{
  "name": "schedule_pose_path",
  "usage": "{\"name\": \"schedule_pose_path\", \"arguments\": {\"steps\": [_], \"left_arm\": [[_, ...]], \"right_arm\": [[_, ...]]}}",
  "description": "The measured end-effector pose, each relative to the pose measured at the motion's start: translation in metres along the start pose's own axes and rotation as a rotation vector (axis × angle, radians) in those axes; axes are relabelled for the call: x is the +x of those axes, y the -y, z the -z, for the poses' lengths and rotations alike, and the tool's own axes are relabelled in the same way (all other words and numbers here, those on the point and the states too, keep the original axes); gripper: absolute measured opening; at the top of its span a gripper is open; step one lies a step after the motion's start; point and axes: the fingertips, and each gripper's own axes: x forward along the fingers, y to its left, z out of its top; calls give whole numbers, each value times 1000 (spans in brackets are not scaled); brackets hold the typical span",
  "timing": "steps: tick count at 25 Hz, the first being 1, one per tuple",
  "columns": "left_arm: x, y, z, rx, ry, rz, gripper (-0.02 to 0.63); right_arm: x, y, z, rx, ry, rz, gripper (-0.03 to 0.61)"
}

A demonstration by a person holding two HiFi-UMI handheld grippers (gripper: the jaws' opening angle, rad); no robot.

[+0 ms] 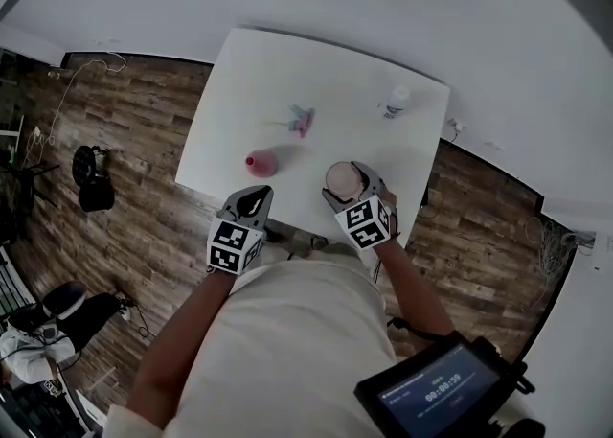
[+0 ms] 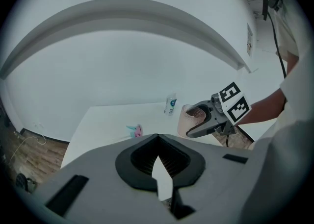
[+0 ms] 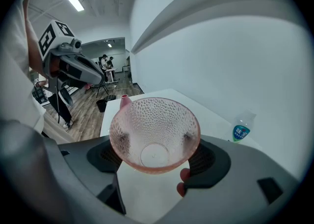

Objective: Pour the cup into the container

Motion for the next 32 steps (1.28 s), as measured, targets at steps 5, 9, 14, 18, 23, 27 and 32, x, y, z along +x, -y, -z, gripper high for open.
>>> {"name": "schedule_pose_path", "arguments": {"steps": [5, 9, 14, 18, 23, 27, 32], "left_arm": [[-7, 1, 12, -16, -4, 12, 11], [-15, 1, 20, -30, -8, 17, 11], [-29, -1, 34, -61, -12, 3, 11], [-40, -8, 46, -90, -7, -23, 11], [-55, -16, 54, -136, 5, -56, 11], [-54, -19, 52, -146, 12, -53, 11], [-52, -26, 40, -143, 38, -24, 11]], "right_arm": [[15, -15, 18, -13, -18, -9, 368], [34, -25, 40, -6, -45, -29, 368], [55, -37, 63, -7, -69, -53, 368], [74, -45, 80, -28, -97, -66, 368], [86, -48, 86, -53, -92, -65, 368], [90, -43, 83, -73, -77, -53, 368], [88, -41, 85, -19, -68, -67, 484]]}}
